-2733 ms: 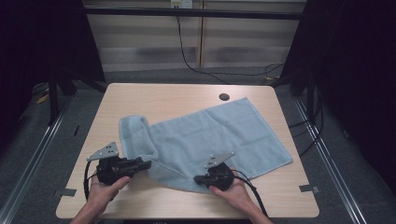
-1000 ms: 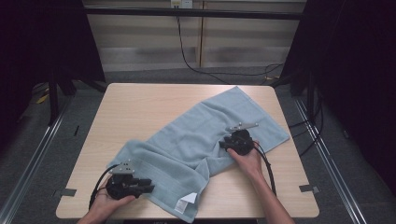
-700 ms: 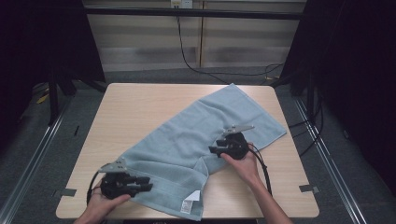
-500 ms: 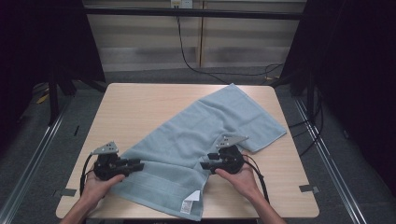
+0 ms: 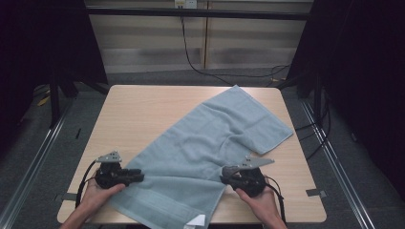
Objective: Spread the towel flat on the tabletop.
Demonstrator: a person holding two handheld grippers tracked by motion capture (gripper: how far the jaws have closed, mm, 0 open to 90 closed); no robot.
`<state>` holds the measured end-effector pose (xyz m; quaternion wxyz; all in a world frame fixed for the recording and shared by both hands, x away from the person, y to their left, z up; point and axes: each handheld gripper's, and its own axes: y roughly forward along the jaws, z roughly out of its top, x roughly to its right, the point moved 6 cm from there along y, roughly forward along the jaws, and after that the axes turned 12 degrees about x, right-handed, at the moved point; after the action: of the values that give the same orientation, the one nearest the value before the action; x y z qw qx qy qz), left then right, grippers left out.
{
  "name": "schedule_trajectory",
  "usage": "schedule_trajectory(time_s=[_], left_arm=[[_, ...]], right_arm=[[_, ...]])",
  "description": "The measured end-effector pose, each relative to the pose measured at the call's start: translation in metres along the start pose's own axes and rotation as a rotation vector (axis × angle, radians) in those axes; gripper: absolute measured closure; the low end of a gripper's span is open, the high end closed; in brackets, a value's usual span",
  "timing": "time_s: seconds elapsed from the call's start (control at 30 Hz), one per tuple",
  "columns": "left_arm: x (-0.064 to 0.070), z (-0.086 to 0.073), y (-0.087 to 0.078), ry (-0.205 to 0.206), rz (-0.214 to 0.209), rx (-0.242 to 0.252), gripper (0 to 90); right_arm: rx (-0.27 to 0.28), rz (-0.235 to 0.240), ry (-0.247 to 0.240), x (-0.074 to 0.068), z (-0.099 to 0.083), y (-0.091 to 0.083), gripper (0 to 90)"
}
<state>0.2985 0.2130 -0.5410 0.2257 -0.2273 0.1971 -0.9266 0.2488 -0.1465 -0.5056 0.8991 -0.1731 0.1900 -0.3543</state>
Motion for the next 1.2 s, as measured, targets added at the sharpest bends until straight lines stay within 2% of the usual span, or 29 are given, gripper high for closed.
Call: schedule_trajectory(time_s=[0.07, 0.13, 0.17, 0.23, 0.3, 0.37, 0.4, 0.43, 0.47, 0.53, 0.57, 0.63, 0.73, 0.8, 0.83, 0.97, 1.1, 1.2], left_arm=[[0.020, -0.006, 0.000, 0.051, -0.036, -0.046, 65.3], [0.036, -0.010, 0.000, 0.063, -0.054, -0.063, 64.7], [0.041, -0.012, -0.001, 0.070, -0.074, -0.077, 63.9], [0.045, -0.008, 0.000, 0.074, -0.083, -0.057, 62.9], [0.041, 0.003, 0.002, 0.058, -0.087, -0.029, 62.1], [0.031, 0.017, 0.009, 0.054, -0.063, -0.007, 61.5], [0.026, 0.023, 0.014, 0.052, -0.061, -0.005, 61.5], [0.020, 0.030, 0.020, 0.056, -0.039, -0.011, 61.4], [0.014, 0.036, 0.026, 0.066, -0.022, -0.024, 61.3], [0.006, 0.047, 0.038, 0.062, -0.022, -0.023, 61.5], [0.002, 0.052, 0.043, 0.068, -0.016, -0.017, 61.6], [-0.004, 0.058, 0.056, 0.054, -0.014, -0.014, 62.7], [-0.012, 0.059, 0.074, 0.100, 0.036, -0.047, 63.1], [-0.017, 0.055, 0.082, 0.093, 0.048, -0.063, 63.5], [-0.017, 0.054, 0.083, 0.108, 0.044, -0.048, 64.5], [-0.014, 0.047, 0.073, 0.146, 0.047, -0.042, 64.9], [-0.008, 0.033, 0.055, 0.124, 0.040, -0.021, 67.1], [0.001, 0.020, 0.040, 0.103, 0.031, -0.010, 67.1]], right_arm=[[-0.003, -0.012, 0.008, -0.003, -0.011, -0.013, 87.6], [-0.021, -0.036, 0.037, -0.003, -0.022, -0.025, 84.1], [-0.031, -0.045, 0.052, -0.002, -0.027, -0.030, 83.6], [-0.054, -0.080, 0.084, -0.002, -0.038, -0.039, 79.2], [-0.063, -0.089, 0.091, -0.003, -0.043, -0.049, 78.4], [-0.041, -0.097, 0.100, -0.001, -0.043, -0.055, 75.7], [-0.025, -0.109, 0.083, 0.002, -0.042, -0.056, 74.1], [-0.015, -0.127, 0.077, 0.005, -0.040, -0.057, 72.0], [-0.006, -0.133, 0.087, 0.009, -0.037, -0.056, 70.9], [0.018, -0.146, 0.069, 0.017, -0.028, -0.054, 69.9], [0.033, -0.152, 0.070, 0.020, -0.023, -0.053, 69.8], [0.047, -0.144, 0.067, 0.026, -0.015, -0.047, 69.7], [0.018, -0.141, 0.060, 0.037, -0.011, -0.030, 68.3], [-0.002, -0.145, 0.045, 0.045, -0.011, -0.016, 66.9], [-0.017, -0.155, 0.043, 0.049, -0.012, -0.010, 65.8], [-0.044, -0.178, 0.031, 0.057, -0.013, 0.002, 61.6], [-0.061, -0.218, 0.034, 0.065, -0.016, 0.003, 59.9], [-0.074, -0.229, 0.037, 0.068, -0.018, 0.004, 58.4]])
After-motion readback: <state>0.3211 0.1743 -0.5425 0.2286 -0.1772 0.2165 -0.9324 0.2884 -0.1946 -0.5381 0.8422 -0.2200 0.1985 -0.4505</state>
